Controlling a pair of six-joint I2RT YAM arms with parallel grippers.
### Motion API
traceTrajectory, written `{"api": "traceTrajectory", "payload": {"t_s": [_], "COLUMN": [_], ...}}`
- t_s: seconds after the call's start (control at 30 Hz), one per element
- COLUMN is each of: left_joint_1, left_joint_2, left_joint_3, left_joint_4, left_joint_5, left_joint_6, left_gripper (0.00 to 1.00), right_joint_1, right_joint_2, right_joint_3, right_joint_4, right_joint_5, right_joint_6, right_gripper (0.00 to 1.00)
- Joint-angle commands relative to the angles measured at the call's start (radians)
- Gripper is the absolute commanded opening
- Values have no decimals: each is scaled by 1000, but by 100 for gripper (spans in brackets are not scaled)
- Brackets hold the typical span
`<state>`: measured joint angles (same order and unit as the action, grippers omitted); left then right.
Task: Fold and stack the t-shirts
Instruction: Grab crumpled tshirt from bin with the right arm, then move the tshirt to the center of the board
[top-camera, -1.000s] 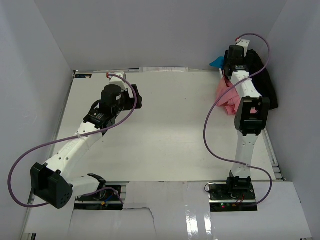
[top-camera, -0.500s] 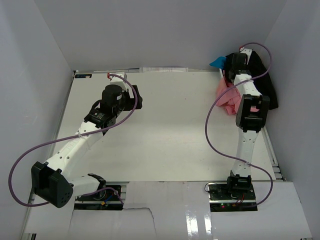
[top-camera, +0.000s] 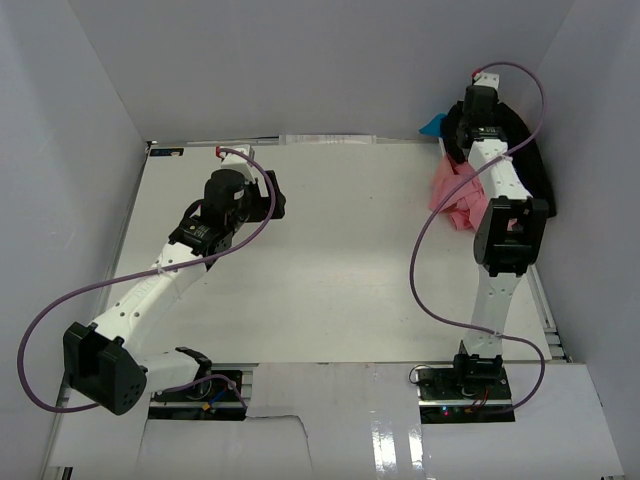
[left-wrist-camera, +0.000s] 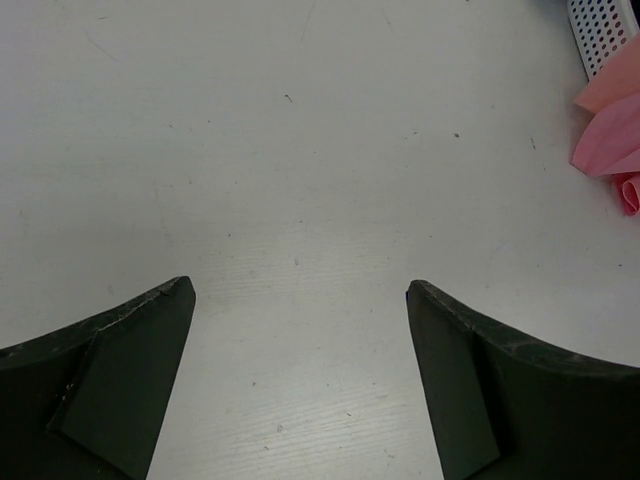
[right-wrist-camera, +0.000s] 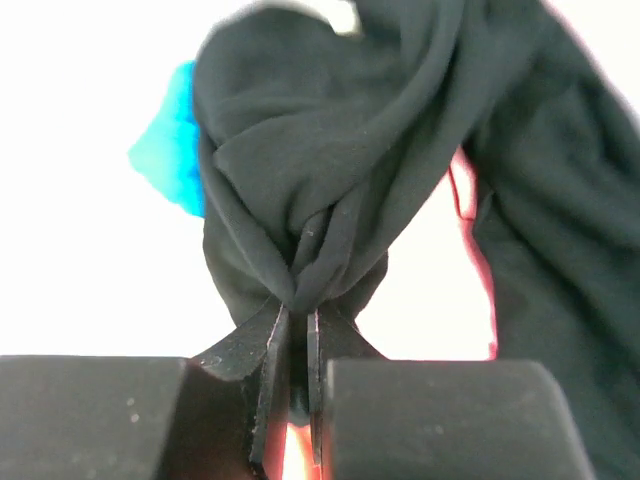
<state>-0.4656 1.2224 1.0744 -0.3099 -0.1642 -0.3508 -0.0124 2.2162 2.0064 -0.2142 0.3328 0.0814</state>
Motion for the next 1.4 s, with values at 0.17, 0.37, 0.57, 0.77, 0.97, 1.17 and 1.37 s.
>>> {"api": "traceTrajectory", "payload": {"t_s": [0.17, 0.37, 0.57, 0.77, 0.97, 1.17, 1.37], "left_joint_1": [5, 5, 7, 7, 7, 7, 7], "left_joint_2": [-23, -35, -70, -96, -86, -70, -52], "left_joint_3": [15, 18, 7, -4, 1, 2, 7], "left_joint_4": [-8, -14, -17, -17, -32, -34, -35], "left_joint_5": [23, 6, -56, -121, -156, -158, -155], "left_joint_6": [-14, -17, -30, -36, -42, -43, -42], "left_gripper": [98, 98, 98, 98, 98, 98, 98], "right_joint_1": [291, 489, 552, 552, 551, 448, 427], "right_joint_2": [-418, -737, -880, -966, -876, -713, -661], "right_joint_3": [23, -74, -76, -425, -629, -502, -463], "right_joint_4": [-63, -198, -336, -361, -341, -359, -361], "right_joint_5": [8, -233, -365, -271, -168, -40, 35], "right_joint_6": [-210, -95, 0, 40, 92, 83, 104], "right_gripper": [8, 8, 8, 8, 8, 8, 8]}}
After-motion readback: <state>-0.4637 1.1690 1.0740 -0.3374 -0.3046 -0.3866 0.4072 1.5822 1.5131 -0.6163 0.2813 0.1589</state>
